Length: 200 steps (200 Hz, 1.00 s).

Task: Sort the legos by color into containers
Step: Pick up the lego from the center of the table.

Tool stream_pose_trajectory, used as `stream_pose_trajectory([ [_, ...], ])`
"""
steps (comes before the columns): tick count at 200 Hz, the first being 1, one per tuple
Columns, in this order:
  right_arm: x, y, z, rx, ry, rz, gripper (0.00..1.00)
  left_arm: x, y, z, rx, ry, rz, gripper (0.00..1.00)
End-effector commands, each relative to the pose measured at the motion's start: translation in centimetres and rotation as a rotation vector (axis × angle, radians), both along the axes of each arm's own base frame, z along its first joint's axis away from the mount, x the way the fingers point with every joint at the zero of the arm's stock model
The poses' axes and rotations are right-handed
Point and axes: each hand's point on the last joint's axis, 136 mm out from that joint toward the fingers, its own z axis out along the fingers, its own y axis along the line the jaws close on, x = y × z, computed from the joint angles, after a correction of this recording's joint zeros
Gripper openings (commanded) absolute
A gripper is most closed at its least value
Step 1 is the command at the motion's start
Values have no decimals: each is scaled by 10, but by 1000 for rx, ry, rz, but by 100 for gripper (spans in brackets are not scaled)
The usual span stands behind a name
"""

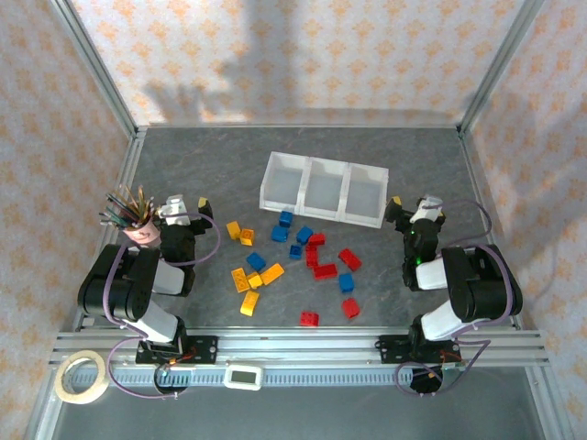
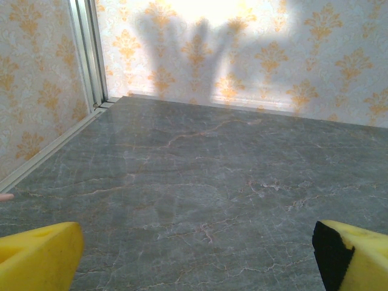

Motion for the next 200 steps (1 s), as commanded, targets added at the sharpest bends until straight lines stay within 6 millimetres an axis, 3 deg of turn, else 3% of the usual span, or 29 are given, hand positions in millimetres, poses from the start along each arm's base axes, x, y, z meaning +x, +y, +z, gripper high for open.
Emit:
stream_pose_trajectory([
  [1, 2, -2, 10, -11, -38, -2, 100, 3, 4, 10, 4, -28, 15, 100],
  [66, 3, 0, 18, -12, -37, 9, 100, -16, 4, 29, -4, -105, 15, 100],
  [120, 0, 1, 41, 22, -30, 14, 100, -21, -3, 53, -14, -118, -26, 100],
  [157, -1, 9, 62, 79, -34, 53, 100, -23, -7, 81, -114, -183, -49, 100],
  [182, -7, 12, 92, 200, -107, 57, 100, -24, -7, 96, -210, -214, -46, 100],
  [200, -13, -5, 85, 409, -77, -91, 100, -26, -11, 104, -306, -252, -72, 100],
])
